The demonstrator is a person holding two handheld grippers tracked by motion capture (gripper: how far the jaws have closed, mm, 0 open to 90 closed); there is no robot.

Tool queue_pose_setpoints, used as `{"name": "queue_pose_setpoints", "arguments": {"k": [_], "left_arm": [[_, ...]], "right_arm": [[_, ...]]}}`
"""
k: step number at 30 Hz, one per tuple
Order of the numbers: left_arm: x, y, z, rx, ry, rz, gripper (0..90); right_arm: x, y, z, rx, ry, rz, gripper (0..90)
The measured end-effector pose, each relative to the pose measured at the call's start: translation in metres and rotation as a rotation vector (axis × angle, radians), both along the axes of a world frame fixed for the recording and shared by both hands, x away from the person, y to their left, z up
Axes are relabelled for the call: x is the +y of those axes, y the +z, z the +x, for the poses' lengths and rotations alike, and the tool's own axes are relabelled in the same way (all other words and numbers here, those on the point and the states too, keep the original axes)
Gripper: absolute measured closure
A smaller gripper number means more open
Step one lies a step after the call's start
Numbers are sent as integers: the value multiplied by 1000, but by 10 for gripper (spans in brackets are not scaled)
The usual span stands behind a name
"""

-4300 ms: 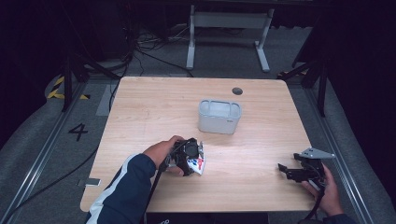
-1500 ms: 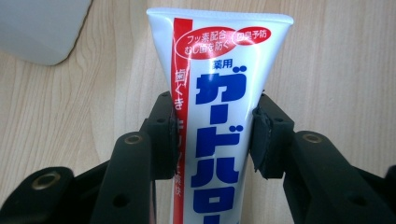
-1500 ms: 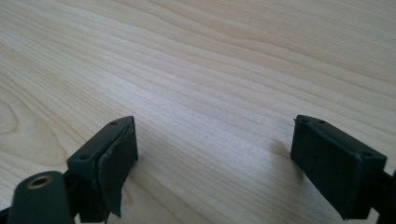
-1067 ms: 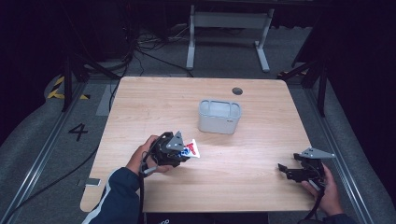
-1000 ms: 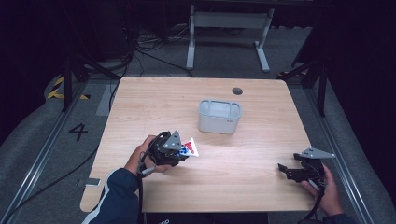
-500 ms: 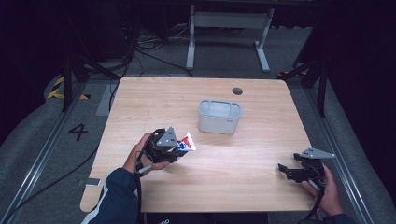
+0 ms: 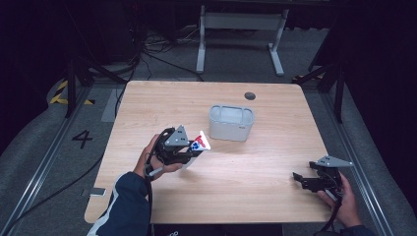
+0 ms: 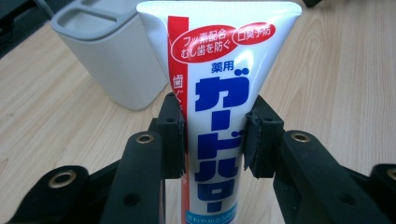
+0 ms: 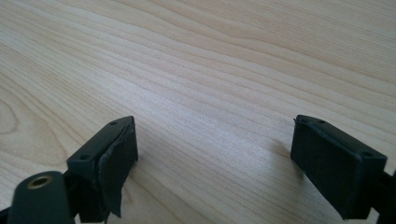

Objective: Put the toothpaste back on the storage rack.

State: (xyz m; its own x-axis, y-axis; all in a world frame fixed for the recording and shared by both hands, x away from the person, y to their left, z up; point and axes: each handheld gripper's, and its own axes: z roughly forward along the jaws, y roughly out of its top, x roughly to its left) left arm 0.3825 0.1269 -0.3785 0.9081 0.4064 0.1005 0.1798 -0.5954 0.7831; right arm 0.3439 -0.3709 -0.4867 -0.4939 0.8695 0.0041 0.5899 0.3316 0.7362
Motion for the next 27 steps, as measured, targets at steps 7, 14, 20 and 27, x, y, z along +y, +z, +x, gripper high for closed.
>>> {"name": "queue_pose_setpoints", "arguments": {"k": [7,14,20,27], "left_arm": [[-6,6,3,-3,20,-26,653],[-10,16,6,-31,16,-50,653],[-15,26,8,-34,26,-103,653],[-19,33,11,-41,37,-145,653]], "right_arm": [[0,0,0,0,0,0,152],[0,0,0,0,0,0,153],[0,0,0,0,0,0,152],[0,0,0,0,0,0,153]]}}
